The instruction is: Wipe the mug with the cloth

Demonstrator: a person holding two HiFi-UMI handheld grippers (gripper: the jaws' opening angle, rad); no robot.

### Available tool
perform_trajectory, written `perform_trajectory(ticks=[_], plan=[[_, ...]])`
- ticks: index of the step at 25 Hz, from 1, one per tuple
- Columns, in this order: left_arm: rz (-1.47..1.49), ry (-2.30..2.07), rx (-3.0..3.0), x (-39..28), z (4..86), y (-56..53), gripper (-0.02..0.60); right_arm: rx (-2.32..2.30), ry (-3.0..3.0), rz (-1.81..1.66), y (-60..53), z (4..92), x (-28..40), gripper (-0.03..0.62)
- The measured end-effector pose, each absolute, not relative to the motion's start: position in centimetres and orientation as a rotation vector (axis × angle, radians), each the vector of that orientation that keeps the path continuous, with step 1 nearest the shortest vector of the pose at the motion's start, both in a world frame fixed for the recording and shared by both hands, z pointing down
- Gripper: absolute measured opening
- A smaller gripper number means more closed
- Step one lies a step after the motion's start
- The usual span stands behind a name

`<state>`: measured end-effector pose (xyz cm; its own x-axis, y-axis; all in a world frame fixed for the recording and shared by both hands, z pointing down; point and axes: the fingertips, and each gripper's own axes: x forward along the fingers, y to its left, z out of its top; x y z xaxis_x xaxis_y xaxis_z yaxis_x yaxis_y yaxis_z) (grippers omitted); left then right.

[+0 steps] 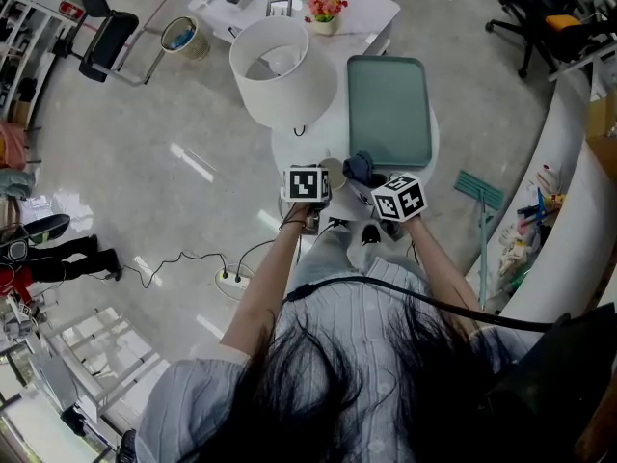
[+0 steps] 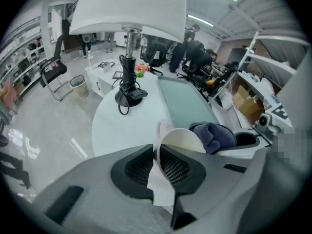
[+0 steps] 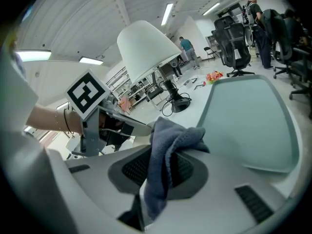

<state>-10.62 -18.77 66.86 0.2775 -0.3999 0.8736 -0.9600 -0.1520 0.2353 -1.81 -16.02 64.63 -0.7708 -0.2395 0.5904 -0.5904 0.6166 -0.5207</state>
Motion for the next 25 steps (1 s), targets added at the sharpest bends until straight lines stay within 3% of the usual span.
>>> perform_trajectory(ticks=[13, 25], plan=[[0.476, -1.435, 1.306, -11.1, 67.2, -16.9, 0.048, 0.686, -2.367, 1.025, -15.1, 64.7, -1.6, 0.086], [0.984, -1.266, 1.939, -10.2, 64.7, -19.6, 0.053, 0.697, -2.362, 1.044, -14.8, 64.7, -1.6, 0.086]])
